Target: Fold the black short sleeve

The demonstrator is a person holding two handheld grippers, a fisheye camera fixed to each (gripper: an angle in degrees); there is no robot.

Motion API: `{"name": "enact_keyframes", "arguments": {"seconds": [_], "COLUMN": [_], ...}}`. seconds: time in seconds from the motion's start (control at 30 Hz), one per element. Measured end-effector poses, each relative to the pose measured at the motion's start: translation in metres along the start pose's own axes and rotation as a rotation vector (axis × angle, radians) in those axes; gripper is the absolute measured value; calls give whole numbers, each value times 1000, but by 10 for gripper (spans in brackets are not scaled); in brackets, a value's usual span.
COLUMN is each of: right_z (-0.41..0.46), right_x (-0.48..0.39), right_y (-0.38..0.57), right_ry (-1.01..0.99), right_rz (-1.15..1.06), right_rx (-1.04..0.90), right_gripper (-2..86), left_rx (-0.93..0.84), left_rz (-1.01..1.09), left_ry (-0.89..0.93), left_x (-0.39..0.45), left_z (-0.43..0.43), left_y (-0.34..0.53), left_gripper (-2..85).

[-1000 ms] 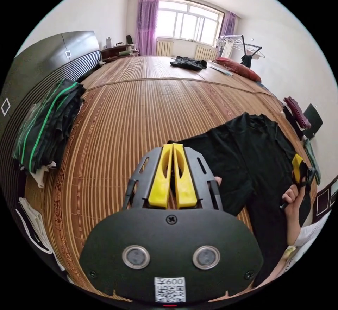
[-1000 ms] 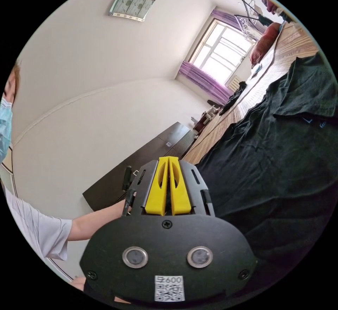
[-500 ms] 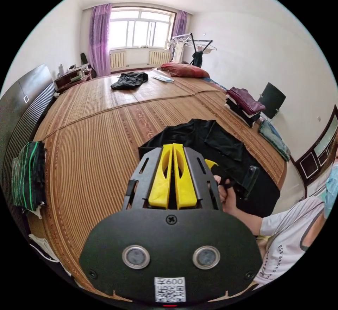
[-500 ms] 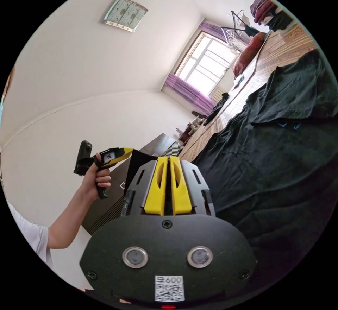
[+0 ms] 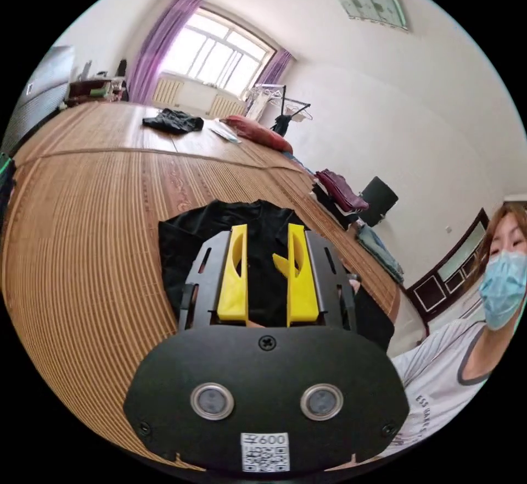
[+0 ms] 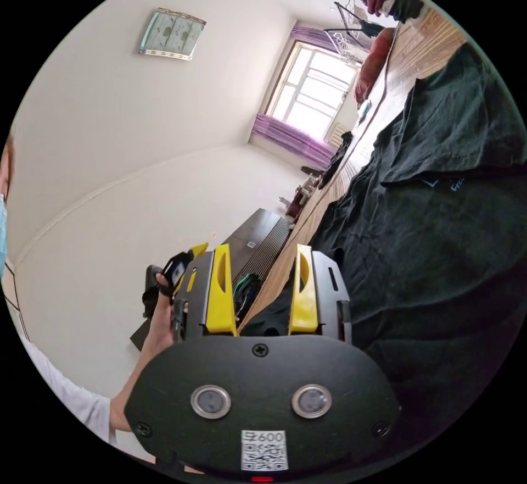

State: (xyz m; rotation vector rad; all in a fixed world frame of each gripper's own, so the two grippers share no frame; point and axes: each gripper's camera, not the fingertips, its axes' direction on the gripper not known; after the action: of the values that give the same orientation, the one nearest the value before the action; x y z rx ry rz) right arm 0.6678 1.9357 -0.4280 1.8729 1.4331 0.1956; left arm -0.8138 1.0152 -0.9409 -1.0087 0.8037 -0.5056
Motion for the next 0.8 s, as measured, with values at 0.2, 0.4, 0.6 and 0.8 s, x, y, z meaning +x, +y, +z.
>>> {"name": "enact_keyframes", "arguments": {"seconds": [0.2,0.4,0.6,0.8], "right_z": [-14,-18,-24,-28], "right_x": [4,-3,-10,-21], "right_y": [-15,-30,-40,-47], "right_ry": [-9,-34,-38,-41], "right_rz": [100,123,161,183], "right_rx": [76,76,89,84], "right_gripper": [112,110,103,94], "left_rx": [-141,-407,-568,-573], "left_rz": [481,908,915,854], "left_ry": [-459,-482,-361,-237], "left_x": [61,96,61,25], "left_z": [17,127,186,178], "left_y": [120,191,184,181], "left_gripper": [124,159,106,31]}}
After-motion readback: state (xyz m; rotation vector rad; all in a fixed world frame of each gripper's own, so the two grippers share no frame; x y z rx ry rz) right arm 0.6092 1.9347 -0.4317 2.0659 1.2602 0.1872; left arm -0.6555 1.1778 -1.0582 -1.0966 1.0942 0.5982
